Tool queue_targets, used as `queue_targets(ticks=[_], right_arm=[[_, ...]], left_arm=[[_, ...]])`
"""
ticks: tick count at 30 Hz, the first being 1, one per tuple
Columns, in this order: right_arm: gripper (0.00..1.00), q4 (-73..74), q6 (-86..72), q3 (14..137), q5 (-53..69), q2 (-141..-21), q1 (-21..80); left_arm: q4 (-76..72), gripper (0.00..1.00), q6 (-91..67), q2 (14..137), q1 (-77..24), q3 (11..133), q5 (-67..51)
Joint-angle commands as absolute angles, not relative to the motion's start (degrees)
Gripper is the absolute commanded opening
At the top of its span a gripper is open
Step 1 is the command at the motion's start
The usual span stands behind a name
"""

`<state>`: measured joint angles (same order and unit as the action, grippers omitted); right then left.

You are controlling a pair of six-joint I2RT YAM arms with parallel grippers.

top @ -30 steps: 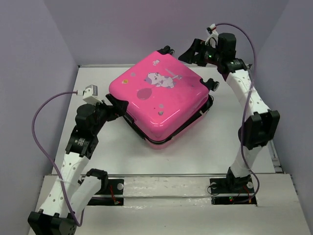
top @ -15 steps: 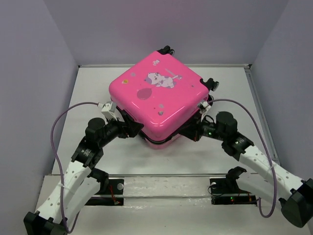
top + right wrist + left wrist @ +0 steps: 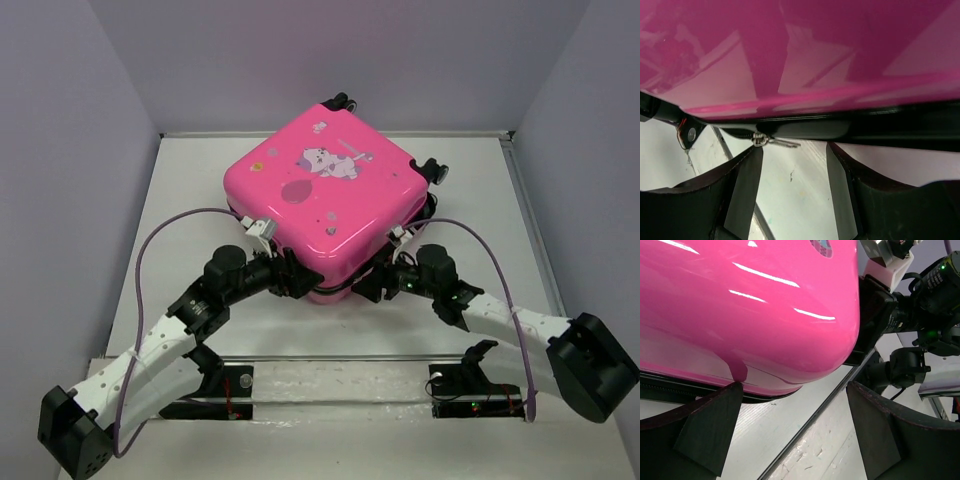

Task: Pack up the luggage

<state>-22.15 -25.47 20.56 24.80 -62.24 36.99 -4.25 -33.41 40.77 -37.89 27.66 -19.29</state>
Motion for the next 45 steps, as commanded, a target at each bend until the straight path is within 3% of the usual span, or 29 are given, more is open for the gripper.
queue_targets(ticks=[1, 9, 13, 15, 21, 30, 33, 41, 45], right_arm=[[0.60, -35.8, -24.6, 20.5, 24.4, -66.5, 37.3], [0.59, -39.1, -23.0, 20.9, 23.7, -68.6, 37.3], [0.43, -40.5, -22.4, 20.0, 21.6, -65.6, 37.3], [0.40, -40.7, -22.3, 19.5, 20.1, -65.2, 37.3], [0.50, -38.8, -20.3, 20.5, 17.1, -65.0, 37.3], [0.07, -41.2, -22.8, 19.4, 17.4, -63.5, 37.3], [0.07, -40.0, -24.1, 18.6, 18.2, -62.8, 37.8], [0.07, -25.9, -25.3, 18.5, 6.1, -60.4, 52.3], [0.07, -20.1, -28.8, 21.1, -6.4, -64.1, 67.0]], left_arm=[[-11.4, 0.99, -33.1, 43.8, -40.1, 29.9, -17.1], [-11.3, 0.98, -32.9, 47.0, -41.0, 31.8, -16.0], [-11.3, 0.98, -33.0, 47.2, -41.3, 31.6, -15.4], [-11.3, 0.98, -33.0, 47.1, -41.5, 31.3, -14.7], [-11.5, 0.98, -33.6, 45.8, -41.9, 30.7, -13.9], [-11.2, 0.98, -32.8, 46.7, -42.5, 31.6, -14.0], [-11.9, 0.97, -32.8, 47.2, -42.9, 32.1, -13.1], [-17.6, 0.97, -33.0, 50.1, -42.8, 34.6, -9.1], [-20.8, 0.97, -33.2, 55.3, -42.9, 38.0, -9.1]])
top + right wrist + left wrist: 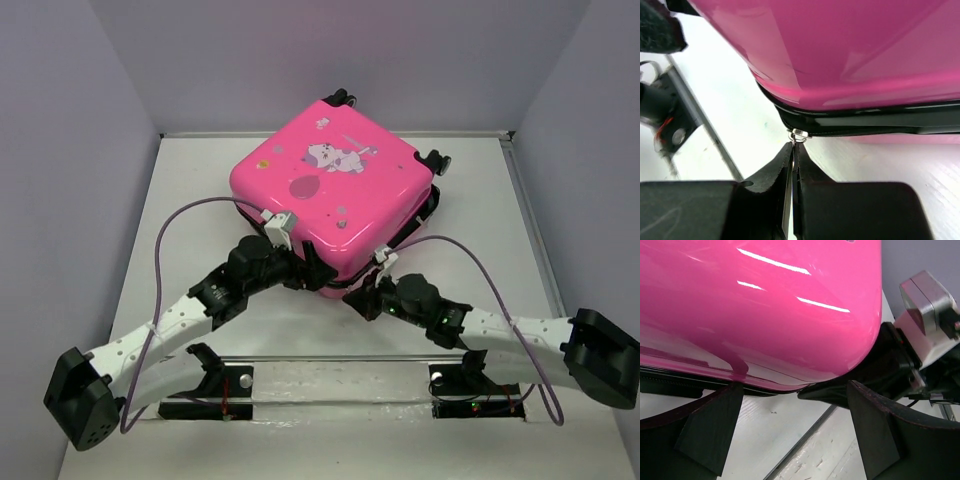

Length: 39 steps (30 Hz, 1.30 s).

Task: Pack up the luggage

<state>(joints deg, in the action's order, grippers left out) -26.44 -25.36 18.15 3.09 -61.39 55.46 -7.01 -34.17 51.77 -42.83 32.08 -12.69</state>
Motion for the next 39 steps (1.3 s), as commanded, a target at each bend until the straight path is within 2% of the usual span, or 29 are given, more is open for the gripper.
queue_targets(ticks=[1, 5, 11, 14, 18, 20, 21, 22, 26, 30, 31, 32, 34, 36, 37, 39], right_arm=[[0.07, -19.8, -29.4, 21.8, -8.5, -65.4, 69.4], [0.07, -23.8, -32.4, 27.1, -15.8, -73.8, 77.5], [0.07, -40.5, -35.3, 35.1, -24.4, -89.5, 79.6], [0.07, -42.8, -38.8, 32.9, -27.3, -90.1, 80.2], [0.07, -40.0, -45.0, 25.7, -29.2, -84.6, 80.2], [0.16, -36.2, -46.2, 24.0, -28.7, -82.8, 80.2], [0.26, -33.9, -48.8, 22.8, -28.7, -80.4, 80.2], [0.44, -29.4, -49.5, 22.1, -28.7, -78.9, 80.2], [0.72, -17.9, -52.6, 19.0, -31.5, -68.1, 80.2], [0.78, 0.4, -54.6, 22.0, -38.6, -57.1, 78.9], [0.78, 5.3, -55.2, 23.5, -39.1, -55.3, 77.6], [0.84, 11.4, -55.2, 25.5, -39.9, -52.2, 74.8], [0.85, 14.8, -53.5, 26.9, -37.7, -49.4, 69.7], [0.65, 16.3, -49.9, 27.9, -34.5, -46.2, 59.3], [0.34, 16.4, -48.7, 28.0, -32.5, -45.4, 56.1], [0.20, 16.6, -44.7, 29.7, -31.3, -45.2, 47.4]], left_arm=[[-21.2, 0.97, -33.4, 56.0, -42.8, 38.6, -9.1], [-23.9, 0.97, -35.2, 58.7, -43.1, 40.7, -9.4], [-25.0, 0.96, -38.4, 59.0, -43.8, 41.7, -9.1], [-19.7, 0.98, -36.0, 58.2, -43.8, 46.6, -5.3], [-12.1, 0.99, -33.0, 58.5, -43.1, 54.8, 2.4], [-10.5, 0.99, -32.2, 59.9, -42.6, 58.8, 1.5], [-7.8, 0.99, -31.2, 62.0, -42.4, 63.7, 1.2], [-7.0, 0.99, -30.6, 62.8, -42.0, 66.0, 1.5], [-4.4, 0.99, -27.9, 66.4, -37.6, 73.6, 3.5], [-0.1, 0.99, -27.2, 76.3, -26.2, 82.5, -6.4], [1.5, 0.99, -26.7, 77.9, -24.5, 83.7, -6.7], [2.5, 0.99, -25.3, 81.2, -21.1, 86.2, -5.7], [2.9, 0.99, -26.0, 83.7, -17.3, 87.3, -5.9], [1.6, 0.99, -27.9, 87.8, -13.8, 88.1, -7.5], [2.8, 0.99, -27.9, 89.7, -11.4, 89.6, -7.9], [6.2, 0.99, -27.0, 96.5, -8.7, 95.4, -9.7]])
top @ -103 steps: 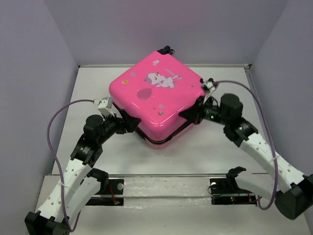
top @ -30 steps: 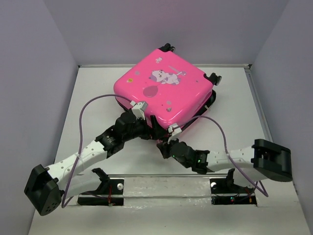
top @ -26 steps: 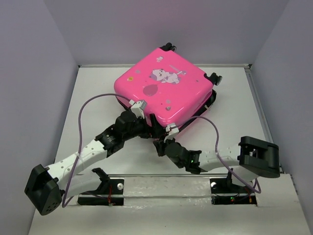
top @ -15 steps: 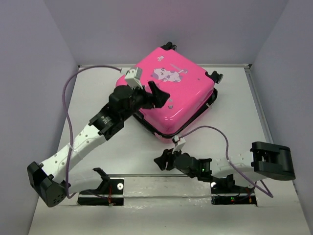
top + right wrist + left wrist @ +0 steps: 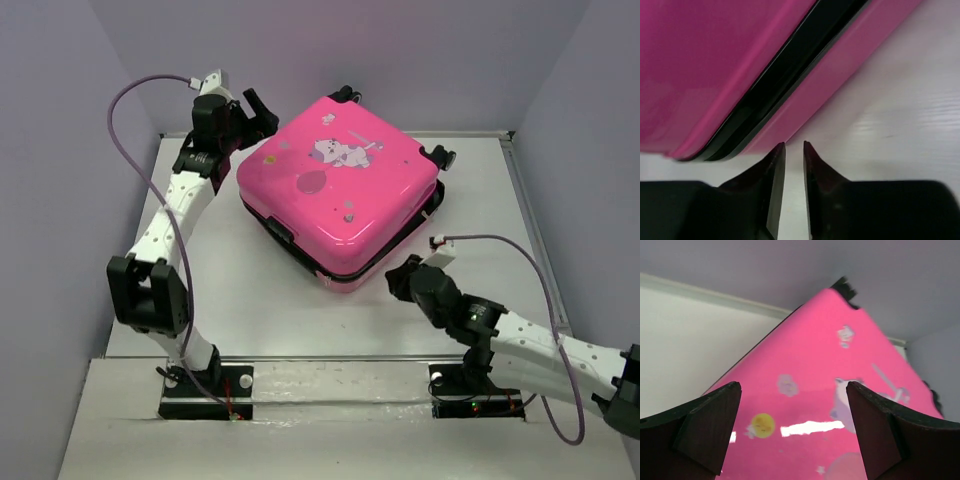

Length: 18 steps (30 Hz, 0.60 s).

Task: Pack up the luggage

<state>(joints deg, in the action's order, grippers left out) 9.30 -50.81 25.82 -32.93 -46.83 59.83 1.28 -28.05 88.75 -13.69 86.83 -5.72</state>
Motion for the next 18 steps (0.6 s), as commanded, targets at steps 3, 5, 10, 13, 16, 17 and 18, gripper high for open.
queue_targets(ticks=[3, 5, 10, 13, 16, 17, 18], right_arm=[[0.13, 16.5, -41.2, 32.3, -29.5, -47.6, 39.8], [0.09, 16.2, -38.8, 35.0, -26.8, -51.5, 33.6], [0.07, 9.0, -34.7, 37.8, -15.7, -61.0, 21.6], [0.07, 5.7, -33.8, 38.9, -9.8, -66.0, 17.9], [0.07, 4.7, -32.7, 41.4, -8.3, -69.5, 15.4], [0.07, 3.9, -32.6, 42.4, -7.4, -70.9, 14.2], [0.07, 3.4, -32.3, 42.9, -6.6, -70.9, 13.7]], left_arm=[[10.7, 0.99, -25.7, 103.8, -6.6, 106.1, -12.1], [16.4, 0.99, -25.2, 111.8, -5.2, 113.3, -17.4], [28.3, 0.99, -25.4, 129.7, -4.4, 140.3, -19.2], [21.9, 0.99, -29.4, 130.6, -1.9, 133.4, -22.6], [23.7, 0.99, -28.7, 135.2, -1.2, 137.0, -23.3], [24.8, 0.99, -28.3, 136.7, -1.3, 137.1, -24.5], [24.3, 0.99, -28.5, 137.2, -1.4, 136.4, -25.5]])
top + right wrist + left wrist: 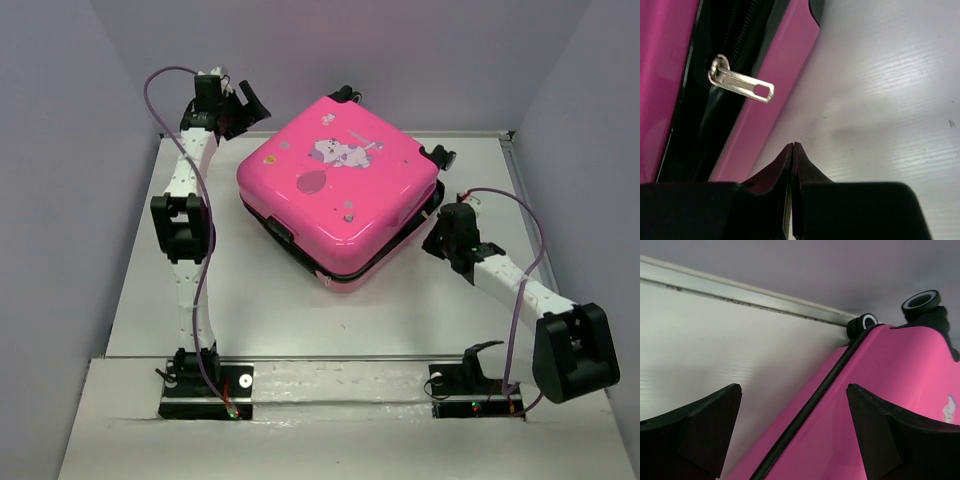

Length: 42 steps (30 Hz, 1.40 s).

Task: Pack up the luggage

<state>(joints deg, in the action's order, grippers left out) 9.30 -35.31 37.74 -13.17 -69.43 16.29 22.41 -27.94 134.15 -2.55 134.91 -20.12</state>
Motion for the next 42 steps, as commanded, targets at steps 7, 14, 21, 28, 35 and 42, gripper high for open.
queue_targets(ticks=[7, 14, 21, 28, 35, 42], right_arm=[[0.07, 0.6, -31.5, 47.3, -1.8, -78.8, 13.1], [0.08, -3.2, -28.0, 55.2, 9.0, -86.7, 12.6], [0.10, -3.9, -24.5, 65.6, 25.8, -95.1, 12.6], [0.32, 4.0, -22.7, 75.2, 35.8, -102.6, 12.6], [0.74, 10.1, -21.0, 77.7, 29.5, -103.4, 12.6], [0.91, 11.1, -17.1, 77.1, 29.8, -102.8, 12.0]], left_arm=[[19.4, 0.99, -28.4, 139.0, -5.3, 128.7, -28.3], [-2.8, 0.99, -35.9, 124.7, -9.0, 100.8, -31.4], [-19.9, 0.99, -41.7, 101.0, -12.6, 66.3, -24.1], [-25.6, 0.99, -42.4, 85.5, -18.3, 48.1, -17.4], [-19.8, 0.99, -41.0, 77.2, -12.2, 53.0, -11.8], [-15.3, 0.99, -40.0, 86.9, -6.4, 70.8, -19.2]])
